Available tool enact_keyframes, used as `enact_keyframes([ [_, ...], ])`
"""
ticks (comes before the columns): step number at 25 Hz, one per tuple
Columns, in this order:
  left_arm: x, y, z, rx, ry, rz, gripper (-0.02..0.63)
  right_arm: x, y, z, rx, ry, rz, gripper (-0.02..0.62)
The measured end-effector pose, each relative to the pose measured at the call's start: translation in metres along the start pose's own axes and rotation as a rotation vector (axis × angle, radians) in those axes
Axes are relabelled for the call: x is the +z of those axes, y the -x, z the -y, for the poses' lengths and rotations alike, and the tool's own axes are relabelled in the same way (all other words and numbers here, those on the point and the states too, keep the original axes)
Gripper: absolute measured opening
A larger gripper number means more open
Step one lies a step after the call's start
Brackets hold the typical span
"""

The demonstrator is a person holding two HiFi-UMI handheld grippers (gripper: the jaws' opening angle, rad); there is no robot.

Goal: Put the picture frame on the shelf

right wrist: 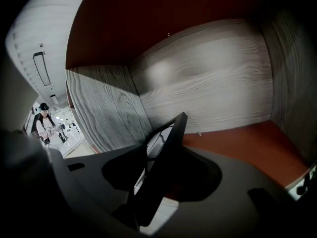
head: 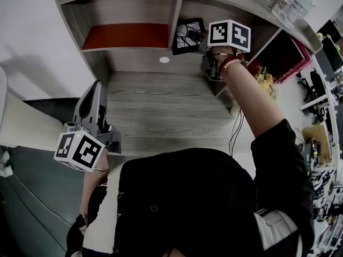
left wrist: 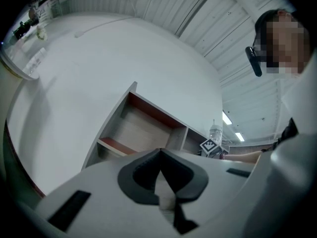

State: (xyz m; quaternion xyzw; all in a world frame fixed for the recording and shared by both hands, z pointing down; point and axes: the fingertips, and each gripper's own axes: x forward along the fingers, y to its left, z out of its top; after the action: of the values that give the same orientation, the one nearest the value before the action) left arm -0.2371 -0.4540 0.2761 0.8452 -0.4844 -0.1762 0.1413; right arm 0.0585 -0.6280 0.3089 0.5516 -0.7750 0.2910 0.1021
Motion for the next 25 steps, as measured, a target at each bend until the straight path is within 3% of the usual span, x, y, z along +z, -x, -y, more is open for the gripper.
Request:
enact_keyframes([
  [3, -0.002, 0.001, 0.0, 0.0, 0.005, -0.001, 0.011, -0.001, 0.001, 0.003, -0.029, 0.003, -0.012, 0.197],
  [7, -0.002, 0.002, -0.003, 0.001, 0.01, 0.003, 0.011, -0.013, -0.001, 0.01, -0.077, 0.032, -0.053, 0.263],
  [21, 0.0, 0.003, -0.003, 0.002, 0.013, 0.004, 0.011, -0.016, -0.002, 0.013, -0.082, 0.021, -0.043, 0.262],
  [25, 0.0, 0.002, -0.004, 0.001, 0.013, 0.006, 0.011, -0.017, -0.003, 0.013, -0.112, 0.088, -0.058, 0.264],
])
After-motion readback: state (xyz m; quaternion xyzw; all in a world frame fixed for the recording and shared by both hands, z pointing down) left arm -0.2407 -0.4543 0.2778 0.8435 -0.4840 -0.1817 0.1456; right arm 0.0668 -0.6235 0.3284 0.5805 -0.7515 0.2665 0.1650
